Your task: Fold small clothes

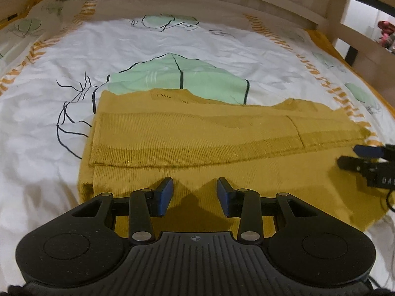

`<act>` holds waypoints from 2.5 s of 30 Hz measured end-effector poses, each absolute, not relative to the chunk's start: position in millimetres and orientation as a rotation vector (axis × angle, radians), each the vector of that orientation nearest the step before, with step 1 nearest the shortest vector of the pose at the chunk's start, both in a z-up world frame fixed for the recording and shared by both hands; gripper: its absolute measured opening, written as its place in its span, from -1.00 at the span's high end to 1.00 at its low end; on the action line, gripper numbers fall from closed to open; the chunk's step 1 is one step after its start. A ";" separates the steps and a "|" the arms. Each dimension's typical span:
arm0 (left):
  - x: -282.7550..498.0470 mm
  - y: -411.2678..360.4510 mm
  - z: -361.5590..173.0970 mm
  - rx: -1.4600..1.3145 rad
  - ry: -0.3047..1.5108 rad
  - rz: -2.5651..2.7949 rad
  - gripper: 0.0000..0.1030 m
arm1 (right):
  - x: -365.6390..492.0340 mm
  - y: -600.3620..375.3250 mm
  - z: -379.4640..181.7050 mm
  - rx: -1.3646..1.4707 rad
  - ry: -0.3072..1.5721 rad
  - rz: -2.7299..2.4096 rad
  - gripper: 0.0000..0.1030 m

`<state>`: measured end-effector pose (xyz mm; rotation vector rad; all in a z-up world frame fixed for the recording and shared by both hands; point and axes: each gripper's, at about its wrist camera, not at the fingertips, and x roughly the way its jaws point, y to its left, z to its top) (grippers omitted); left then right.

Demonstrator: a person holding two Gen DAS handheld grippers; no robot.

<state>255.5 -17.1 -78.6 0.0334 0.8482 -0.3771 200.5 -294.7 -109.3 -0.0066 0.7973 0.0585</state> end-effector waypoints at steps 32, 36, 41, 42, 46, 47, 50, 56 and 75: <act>314.3 -28.9 -74.4 -0.008 0.948 -0.409 0.24 | 251.9 -295.3 -115.3 0.081 0.868 -0.022 -0.62; 328.3 -31.8 -73.3 -0.007 0.956 -0.411 0.24 | 262.5 -298.5 -115.4 0.107 0.863 -0.037 -0.63; 348.1 -33.1 -72.7 -0.023 0.950 -0.396 0.24 | 276.1 -304.2 -116.2 0.133 0.853 -0.060 -0.67; 352.0 -34.1 -73.0 -0.021 0.945 -0.391 0.24 | 278.9 -305.9 -116.9 0.138 0.852 -0.063 -0.67; 367.8 -35.8 -76.0 0.004 0.924 -0.352 0.24 | 289.0 -311.6 -120.2 0.157 0.847 -0.077 -0.68; 371.6 -35.7 -76.9 0.004 0.924 -0.347 0.24 | 291.0 -312.8 -120.9 0.161 0.847 -0.079 -0.68; 382.5 -32.0 -78.7 -0.026 0.926 -0.330 0.24 | 294.7 -313.7 -122.5 0.157 0.845 -0.085 -0.71; 401.7 -22.7 -80.5 -0.092 0.948 -0.267 0.24 | 308.8 -312.1 -122.3 0.140 0.852 -0.112 -0.75; 321.6 1.4 -39.3 -0.044 0.956 -0.255 0.23 | 249.6 -372.7 -100.8 0.445 0.880 -0.089 -0.75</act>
